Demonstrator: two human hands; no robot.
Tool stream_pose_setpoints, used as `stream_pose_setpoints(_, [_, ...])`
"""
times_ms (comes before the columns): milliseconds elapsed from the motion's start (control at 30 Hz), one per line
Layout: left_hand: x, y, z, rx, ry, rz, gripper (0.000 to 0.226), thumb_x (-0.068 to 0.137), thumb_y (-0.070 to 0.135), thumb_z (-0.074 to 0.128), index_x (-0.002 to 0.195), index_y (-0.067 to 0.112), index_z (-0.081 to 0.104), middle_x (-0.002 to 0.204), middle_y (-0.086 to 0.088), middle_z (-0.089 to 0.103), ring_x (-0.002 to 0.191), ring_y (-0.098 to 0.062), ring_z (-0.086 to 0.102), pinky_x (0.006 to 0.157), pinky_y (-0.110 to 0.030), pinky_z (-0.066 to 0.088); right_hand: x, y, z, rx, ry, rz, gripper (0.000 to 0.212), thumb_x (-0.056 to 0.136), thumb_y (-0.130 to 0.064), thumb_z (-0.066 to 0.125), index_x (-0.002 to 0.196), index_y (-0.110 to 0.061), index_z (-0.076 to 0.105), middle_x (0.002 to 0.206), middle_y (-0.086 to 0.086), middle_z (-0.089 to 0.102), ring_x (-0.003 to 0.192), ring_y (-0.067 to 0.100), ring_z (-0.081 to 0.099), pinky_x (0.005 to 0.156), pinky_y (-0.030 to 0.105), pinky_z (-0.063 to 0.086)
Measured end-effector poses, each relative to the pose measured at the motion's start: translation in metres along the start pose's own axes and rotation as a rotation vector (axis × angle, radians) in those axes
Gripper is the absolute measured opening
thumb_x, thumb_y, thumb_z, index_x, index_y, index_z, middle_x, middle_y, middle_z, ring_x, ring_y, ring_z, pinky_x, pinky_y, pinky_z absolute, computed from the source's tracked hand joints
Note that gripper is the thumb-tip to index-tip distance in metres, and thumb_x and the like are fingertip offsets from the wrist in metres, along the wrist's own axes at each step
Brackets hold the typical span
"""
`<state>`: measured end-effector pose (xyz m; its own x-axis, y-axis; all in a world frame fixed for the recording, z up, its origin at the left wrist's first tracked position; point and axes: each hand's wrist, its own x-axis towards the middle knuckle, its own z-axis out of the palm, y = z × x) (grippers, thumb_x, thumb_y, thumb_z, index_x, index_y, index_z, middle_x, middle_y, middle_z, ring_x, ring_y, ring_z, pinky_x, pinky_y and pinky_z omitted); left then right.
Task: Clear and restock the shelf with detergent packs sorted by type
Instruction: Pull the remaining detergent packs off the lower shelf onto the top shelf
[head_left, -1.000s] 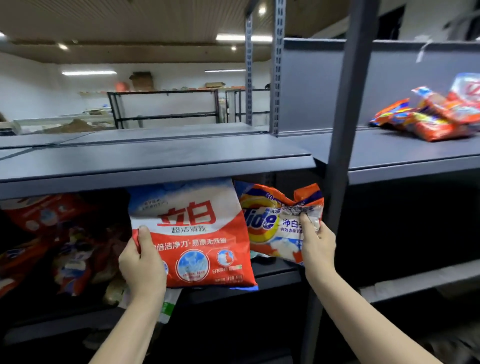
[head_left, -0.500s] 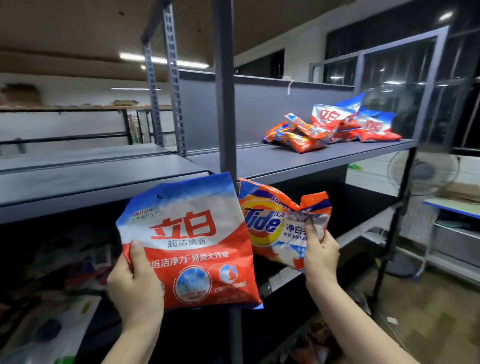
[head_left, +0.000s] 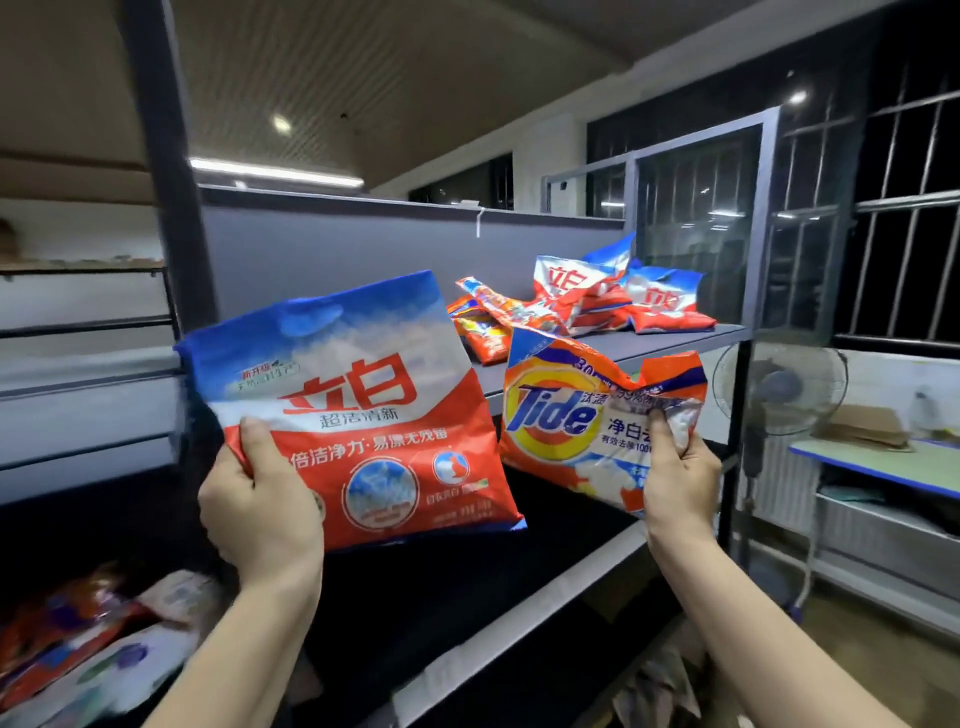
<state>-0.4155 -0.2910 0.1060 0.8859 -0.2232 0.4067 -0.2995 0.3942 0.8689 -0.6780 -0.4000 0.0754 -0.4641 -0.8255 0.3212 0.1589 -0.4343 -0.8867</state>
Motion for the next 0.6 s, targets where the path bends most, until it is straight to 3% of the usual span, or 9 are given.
stream_pose_setpoints(100, [-0.014,0.008,0.060,-0.002,0.003,0.034,0.043,0.087,0.058,0.036,0.083,0.020,0.057,0.094,-0.013,0.068,0.088,-0.036,0.064,0.083,-0.051,0.052,0.057,-0.002,-0.010,0.028,0.007,-0.020,0.022,0.090,-0.046,0.058,0.073,-0.036,0.067,0.080,-0.001,0.073,0.076,0.021,0.072,0.075,0.049,0.058])
stream_pose_setpoints(267, [-0.026,0.017,0.140,0.089,0.087,0.063,0.049,0.098,0.045,0.035,0.095,0.004,0.063,0.101,-0.020,0.066,0.094,-0.039,0.058,0.078,-0.039,0.044,0.137,-0.008,-0.013,0.092,-0.001,-0.024,0.022,0.093,-0.040,0.056,0.076,-0.026,0.061,0.081,-0.003,0.072,0.073,0.017,0.071,0.072,0.042,0.059])
stream_pose_setpoints(433, [-0.024,0.027,0.192,0.145,0.151,0.038,0.045,0.098,0.046,0.034,0.099,0.012,0.063,0.105,-0.012,0.066,0.093,-0.033,0.058,0.080,-0.035,0.042,0.206,0.001,0.004,0.091,0.018,-0.015,0.024,0.093,-0.041,0.055,0.075,-0.025,0.058,0.080,-0.005,0.069,0.075,0.019,0.070,0.077,0.047,0.058])
stream_pose_setpoints(600, [-0.012,0.022,0.235,0.124,0.188,0.058,0.036,0.097,0.048,0.033,0.086,0.020,0.054,0.089,0.002,0.060,0.079,-0.018,0.056,0.074,-0.030,0.041,0.252,0.013,0.040,0.129,-0.011,0.005,0.024,0.095,-0.040,0.052,0.076,-0.026,0.055,0.079,-0.006,0.067,0.073,0.016,0.070,0.074,0.043,0.059])
